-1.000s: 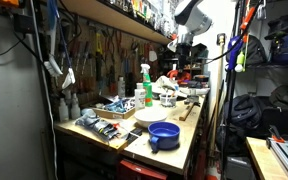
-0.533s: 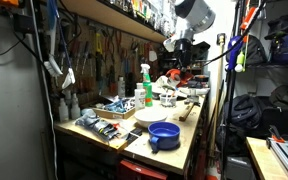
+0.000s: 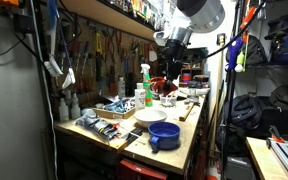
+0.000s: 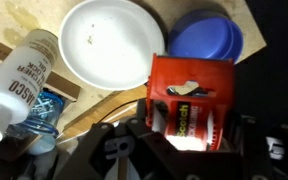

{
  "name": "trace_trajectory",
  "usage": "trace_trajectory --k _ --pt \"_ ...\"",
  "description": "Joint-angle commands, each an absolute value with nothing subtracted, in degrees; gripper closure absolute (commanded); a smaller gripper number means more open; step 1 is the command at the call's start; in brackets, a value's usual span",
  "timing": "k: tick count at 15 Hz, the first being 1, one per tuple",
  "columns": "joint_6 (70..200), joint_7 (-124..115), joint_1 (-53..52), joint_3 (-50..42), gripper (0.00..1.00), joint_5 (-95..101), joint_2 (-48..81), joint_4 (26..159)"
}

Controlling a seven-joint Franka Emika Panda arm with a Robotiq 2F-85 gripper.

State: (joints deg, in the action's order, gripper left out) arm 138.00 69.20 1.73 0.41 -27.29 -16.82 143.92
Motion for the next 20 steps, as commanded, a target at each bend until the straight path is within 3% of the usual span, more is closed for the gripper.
trace_trajectory --k 1,8,20 --pt "154.0 69.7 -1.9 0.6 0.56 -21.8 -16.1 150.5" --pt "173.0 63.0 0.5 1.7 0.56 -10.2 -7.4 154.4" --pt "172.1 60.8 -0.3 1.8 0.56 -11.7 -2.3 149.4"
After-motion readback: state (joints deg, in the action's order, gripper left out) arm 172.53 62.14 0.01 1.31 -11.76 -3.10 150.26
